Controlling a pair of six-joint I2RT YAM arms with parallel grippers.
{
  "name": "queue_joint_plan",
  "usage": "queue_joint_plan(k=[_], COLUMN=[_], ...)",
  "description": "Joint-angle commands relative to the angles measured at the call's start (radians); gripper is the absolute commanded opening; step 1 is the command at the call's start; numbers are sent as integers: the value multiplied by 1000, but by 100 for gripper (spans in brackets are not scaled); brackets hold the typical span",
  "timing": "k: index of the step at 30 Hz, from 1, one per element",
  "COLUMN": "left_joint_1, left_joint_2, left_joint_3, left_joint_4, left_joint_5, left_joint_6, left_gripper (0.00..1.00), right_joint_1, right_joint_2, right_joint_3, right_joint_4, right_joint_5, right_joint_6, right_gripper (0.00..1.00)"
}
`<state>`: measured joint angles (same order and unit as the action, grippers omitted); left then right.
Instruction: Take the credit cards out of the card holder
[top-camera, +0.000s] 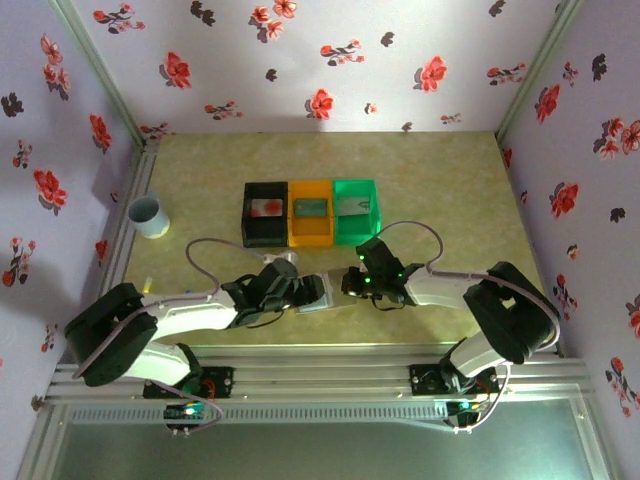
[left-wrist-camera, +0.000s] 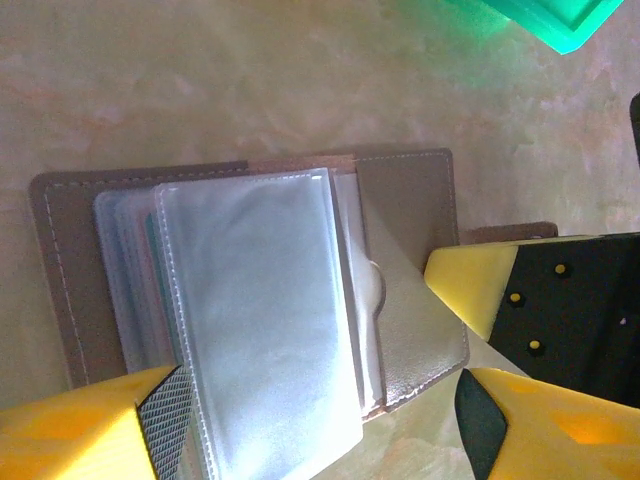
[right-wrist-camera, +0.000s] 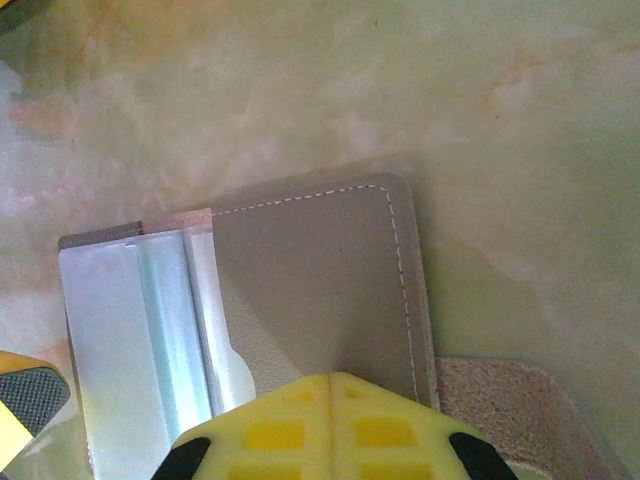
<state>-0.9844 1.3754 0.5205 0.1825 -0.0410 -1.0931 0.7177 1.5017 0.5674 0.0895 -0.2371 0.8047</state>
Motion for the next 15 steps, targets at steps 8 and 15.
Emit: queue_joint_plan(k=[8, 15], left_joint_1=[-60, -80], left_joint_2=[38, 76], left_joint_3=[82, 118], left_joint_4=[-190, -222], left_joint_5=[-111, -135], left_joint_6=[31, 29], left_gripper=[73, 73], right_joint_1=[-8, -8], right_joint_2=[-12, -18], right_joint_3=[-9, -9], right_joint_4=[-95, -105], right_joint_5=[40, 42], right_joint_6=[-30, -33], right_gripper=[0, 0])
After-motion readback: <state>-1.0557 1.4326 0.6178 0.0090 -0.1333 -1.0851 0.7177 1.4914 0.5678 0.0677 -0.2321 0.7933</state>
